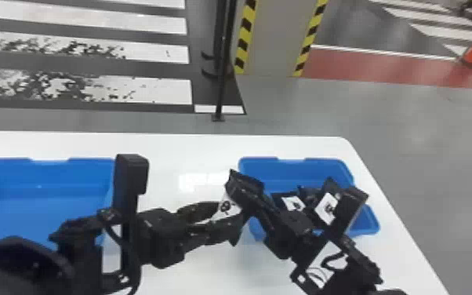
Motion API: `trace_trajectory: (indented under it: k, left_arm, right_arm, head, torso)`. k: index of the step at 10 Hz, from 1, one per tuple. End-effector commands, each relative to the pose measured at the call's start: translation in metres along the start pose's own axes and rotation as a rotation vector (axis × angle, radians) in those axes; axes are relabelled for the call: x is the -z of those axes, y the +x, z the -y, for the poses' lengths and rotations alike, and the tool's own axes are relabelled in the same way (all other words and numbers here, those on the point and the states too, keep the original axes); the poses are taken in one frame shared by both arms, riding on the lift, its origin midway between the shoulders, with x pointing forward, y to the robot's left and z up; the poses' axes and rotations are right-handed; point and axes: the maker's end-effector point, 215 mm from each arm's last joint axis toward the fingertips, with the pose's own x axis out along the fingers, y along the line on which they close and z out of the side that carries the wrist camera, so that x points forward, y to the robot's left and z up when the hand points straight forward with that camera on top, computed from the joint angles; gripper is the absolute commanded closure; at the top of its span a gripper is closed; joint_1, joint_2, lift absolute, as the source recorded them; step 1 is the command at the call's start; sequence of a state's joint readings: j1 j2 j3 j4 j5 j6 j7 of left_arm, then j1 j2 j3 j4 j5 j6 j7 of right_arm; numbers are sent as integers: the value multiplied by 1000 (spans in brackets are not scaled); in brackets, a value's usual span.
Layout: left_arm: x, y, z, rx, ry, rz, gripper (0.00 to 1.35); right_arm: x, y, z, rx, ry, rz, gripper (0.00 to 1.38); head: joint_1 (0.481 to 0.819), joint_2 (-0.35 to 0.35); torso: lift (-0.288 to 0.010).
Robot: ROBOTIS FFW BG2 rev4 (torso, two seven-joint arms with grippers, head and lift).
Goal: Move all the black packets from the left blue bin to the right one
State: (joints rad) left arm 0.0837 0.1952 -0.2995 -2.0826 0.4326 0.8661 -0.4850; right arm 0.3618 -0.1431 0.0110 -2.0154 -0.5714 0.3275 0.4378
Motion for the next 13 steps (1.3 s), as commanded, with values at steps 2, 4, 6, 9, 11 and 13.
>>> trace_trajectory:
  k: [2,4,6,9,11,13]
  left_arm:
    - [2,-36,-9,-69,-12,35,130]
    - [-18,-87,-17,-166,12,139,131]
    - [-19,-122,-22,-233,1,188,131]
    - [-10,-153,-31,-305,-27,220,131]
    - [-21,-188,-49,-405,27,270,133]
    - [-22,-226,-65,-519,78,320,133]
  right_arm:
    - [-19,1,33,47,-20,25,1283]
    - [-32,2,82,126,-83,18,1282]
    - [-40,-12,150,254,-144,5,1282]
    - [-54,-43,217,396,-213,-23,846]
    - [-69,-56,209,428,-310,-4,229]
    - [-68,-91,169,454,-397,35,111]
  head:
    - [695,-203]
    - [695,-194]
    - [695,-184]
    - [695,-233]
    - [695,-252]
    - [695,-228]
  torso:
    - [-140]
    - [-140]
    - [-140]
    - [-140]
    - [-140]
    - [-140]
